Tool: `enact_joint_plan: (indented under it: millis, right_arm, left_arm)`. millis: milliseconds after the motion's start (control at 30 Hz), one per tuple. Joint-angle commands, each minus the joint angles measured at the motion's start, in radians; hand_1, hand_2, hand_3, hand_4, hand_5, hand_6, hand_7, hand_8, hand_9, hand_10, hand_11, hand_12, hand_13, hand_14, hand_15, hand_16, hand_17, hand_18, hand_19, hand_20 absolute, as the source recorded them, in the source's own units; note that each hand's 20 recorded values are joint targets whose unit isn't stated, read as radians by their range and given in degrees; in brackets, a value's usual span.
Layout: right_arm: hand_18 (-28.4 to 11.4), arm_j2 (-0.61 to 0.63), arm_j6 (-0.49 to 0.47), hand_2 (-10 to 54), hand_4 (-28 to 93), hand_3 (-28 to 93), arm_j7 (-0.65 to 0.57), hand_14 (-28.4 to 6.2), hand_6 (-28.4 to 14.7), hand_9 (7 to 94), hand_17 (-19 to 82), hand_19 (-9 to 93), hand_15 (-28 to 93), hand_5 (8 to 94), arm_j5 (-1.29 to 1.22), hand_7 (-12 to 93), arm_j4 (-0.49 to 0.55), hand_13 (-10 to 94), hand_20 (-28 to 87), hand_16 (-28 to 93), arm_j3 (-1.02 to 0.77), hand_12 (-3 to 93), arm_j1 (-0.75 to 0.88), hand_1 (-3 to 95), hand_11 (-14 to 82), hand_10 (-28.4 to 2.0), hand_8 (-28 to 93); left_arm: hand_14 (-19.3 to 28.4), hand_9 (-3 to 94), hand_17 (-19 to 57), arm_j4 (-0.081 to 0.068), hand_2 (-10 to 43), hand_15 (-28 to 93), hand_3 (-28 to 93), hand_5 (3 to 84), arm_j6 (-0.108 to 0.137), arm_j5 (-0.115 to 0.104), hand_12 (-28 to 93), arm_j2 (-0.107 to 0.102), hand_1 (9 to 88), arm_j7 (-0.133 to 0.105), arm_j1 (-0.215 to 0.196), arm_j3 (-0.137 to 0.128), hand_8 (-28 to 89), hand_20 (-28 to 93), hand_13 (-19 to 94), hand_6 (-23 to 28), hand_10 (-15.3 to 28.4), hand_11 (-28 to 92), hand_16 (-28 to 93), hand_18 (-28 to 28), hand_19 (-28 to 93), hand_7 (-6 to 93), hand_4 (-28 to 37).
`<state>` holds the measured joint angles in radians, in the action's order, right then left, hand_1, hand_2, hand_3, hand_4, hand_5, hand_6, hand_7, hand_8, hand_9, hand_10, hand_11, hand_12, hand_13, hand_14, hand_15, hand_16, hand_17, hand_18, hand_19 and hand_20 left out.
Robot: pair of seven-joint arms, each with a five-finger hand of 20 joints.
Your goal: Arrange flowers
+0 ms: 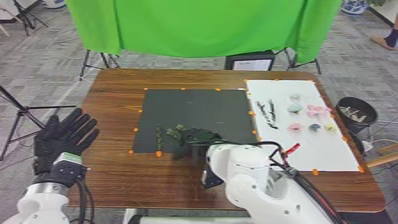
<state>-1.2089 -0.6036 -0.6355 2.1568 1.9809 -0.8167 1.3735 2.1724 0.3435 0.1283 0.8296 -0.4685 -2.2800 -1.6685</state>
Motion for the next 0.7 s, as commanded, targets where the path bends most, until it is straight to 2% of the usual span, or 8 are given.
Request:
enact_joint_plan:
  millis: [33,133,200,267,433,533,567,700]
  right_arm:
    - [-25.4,-0.004,-0.006,14.4,-17,71,-0.058,-17.6,-5.0,66.2,38,88,52,55.1,-0.048,12,-0.058,66,30,25,0.001,20.5,0.019,23.8,18.7,-21.5,-10]
    - [-25.4,-0.001,-0.016,15.1,-18,71,-0.058,-17.6,-5.2,66.2,38,88,52,55.1,-0.048,12,-0.056,66,30,25,0.001,20.4,0.019,23.8,18.9,-21.4,-10]
    - [-25.5,0.001,-0.014,15.2,-18,71,-0.060,-17.7,-5.3,66.2,38,88,53,55.0,-0.059,12,-0.048,66,30,24,-0.002,20.4,0.019,23.8,18.9,-21.5,-10]
    - [-25.5,0.004,-0.011,15.3,-18,71,-0.056,-17.7,-5.2,66.2,38,88,53,55.2,-0.065,12,-0.035,66,30,24,-0.006,20.3,0.016,23.9,18.9,-21.4,-10]
    - [-25.6,0.009,0.008,14.4,-18,71,-0.109,-17.5,-3.2,67.6,38,88,52,56.8,-0.149,12,0.031,66,30,24,-0.051,20.3,0.024,25.6,19.2,-21.1,-11]
    - [-25.7,0.031,0.075,13.3,-18,70,-0.072,-17.3,-2.3,68.5,38,87,52,56.7,-0.138,12,0.060,67,30,24,-0.057,20.4,0.028,26.4,19.3,-21.0,-11]
    - [-25.6,0.028,0.065,12.4,-18,70,-0.085,-17.0,-1.7,69.0,38,87,53,57.0,-0.176,12,0.071,67,29,25,-0.073,21.1,0.028,27.0,20.3,-20.8,-12]
    - [-25.0,0.021,0.092,8.9,-18,70,-0.031,-16.3,-1.0,70.3,39,88,55,58.7,-0.272,13,0.107,68,29,26,-0.154,23.8,0.061,28.7,24.4,-20.2,-13]
  left_arm:
    - [17.1,39.6,-5.7,-0.004,15.1,37,73,47.7,-0.012,-0.005,13,0.001,24.2,0.022,0.003,0.005,-7,9,28,11.2,17.1,21,-7,16.6,39,12.7,-28.3]
    - [17.1,39.6,-5.6,-0.004,15.1,37,73,47.7,-0.014,-0.009,13,0.007,24.2,0.024,0.003,0.009,-7,9,28,11.2,17.1,21,-7,16.6,39,12.7,-28.3]
    - [17.2,39.6,-5.7,-0.004,15.1,37,73,47.7,-0.014,-0.002,13,0.007,24.2,0.027,0.005,0.009,-7,10,28,11.2,17.1,21,-7,16.6,39,12.7,-28.3]
    - [17.2,39.6,-5.7,0.000,15.1,37,73,47.7,-0.014,-0.009,12,0.007,24.3,0.016,-0.001,0.006,-7,10,28,11.2,17.1,21,-7,16.6,39,12.7,-28.3]
    - [17.2,39.5,-5.7,0.002,15.1,37,73,47.7,-0.014,-0.011,13,0.009,24.2,0.010,-0.010,-0.001,-7,10,28,11.2,17.0,21,-7,16.6,39,12.7,-28.3]
    - [17.2,39.6,-5.7,0.002,15.1,37,73,47.6,-0.017,-0.022,12,0.012,24.2,0.008,-0.010,-0.001,-7,9,28,11.2,17.1,21,-7,16.6,39,12.7,-28.3]
    - [17.2,39.6,-5.7,0.001,15.1,37,73,47.7,-0.023,-0.028,13,0.010,24.2,0.005,-0.010,0.001,-7,9,28,11.2,17.1,21,-7,16.7,39,12.7,-28.3]
    - [17.2,39.5,-5.7,0.001,15.1,37,73,47.7,-0.020,-0.018,13,0.011,24.2,0.005,-0.014,-0.007,-7,9,28,11.2,17.0,21,-7,16.6,39,12.7,-28.3]
